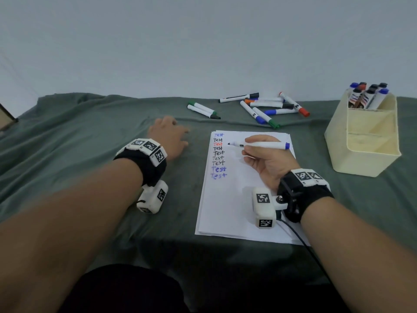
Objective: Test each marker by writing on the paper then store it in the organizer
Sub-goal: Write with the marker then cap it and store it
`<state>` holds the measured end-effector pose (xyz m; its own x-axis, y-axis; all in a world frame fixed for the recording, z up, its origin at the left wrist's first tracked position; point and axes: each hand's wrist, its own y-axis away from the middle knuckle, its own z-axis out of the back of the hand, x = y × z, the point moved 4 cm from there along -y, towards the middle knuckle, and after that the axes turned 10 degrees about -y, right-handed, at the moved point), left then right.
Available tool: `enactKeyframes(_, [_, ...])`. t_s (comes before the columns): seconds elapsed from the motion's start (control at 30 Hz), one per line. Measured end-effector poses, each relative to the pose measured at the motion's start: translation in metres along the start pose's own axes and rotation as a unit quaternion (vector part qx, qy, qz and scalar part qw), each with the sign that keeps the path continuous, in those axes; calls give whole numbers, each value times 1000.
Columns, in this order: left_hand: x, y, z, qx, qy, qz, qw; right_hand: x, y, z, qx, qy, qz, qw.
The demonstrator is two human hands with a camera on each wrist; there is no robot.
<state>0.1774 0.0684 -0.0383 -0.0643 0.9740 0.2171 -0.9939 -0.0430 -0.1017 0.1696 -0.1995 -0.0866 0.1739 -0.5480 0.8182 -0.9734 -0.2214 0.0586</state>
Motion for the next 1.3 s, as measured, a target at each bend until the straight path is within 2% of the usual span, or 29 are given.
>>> enactKeyframes(0.13, [10,-12,-9,83,-23,6,996,1,1,1,-1,-6,2,1000])
enactKeyframes(0.23, [11,-15,-3,73,27,30,996,0,0,1,-6,-18,2,1000])
enactKeyframes(0.33, [-4,-12,7,35,106,34,993,0,-1,0,-4,-29,12,1000])
enactKeyframes(0.4, [-19,-8,11,25,176,16,984,1,-1,0,-1,-52,25,998])
enactKeyframes(0.47, [-34,-3,12,41,222,-16,974,2,-1,0,-2,-71,28,997])
enactKeyframes(0.57, [-50,1,14,41,233,-56,970,2,0,0,-3,-67,19,998])
enactKeyframes(1.03, [-71,8,24,46,307,-121,943,2,3,0,0,-51,13,999])
enactKeyframes(1.2, [-77,5,25,41,303,-118,945,2,3,0,-2,-54,17,998])
enactKeyframes(1.3, [-82,4,25,36,339,-103,935,2,3,0,3,-70,15,997])
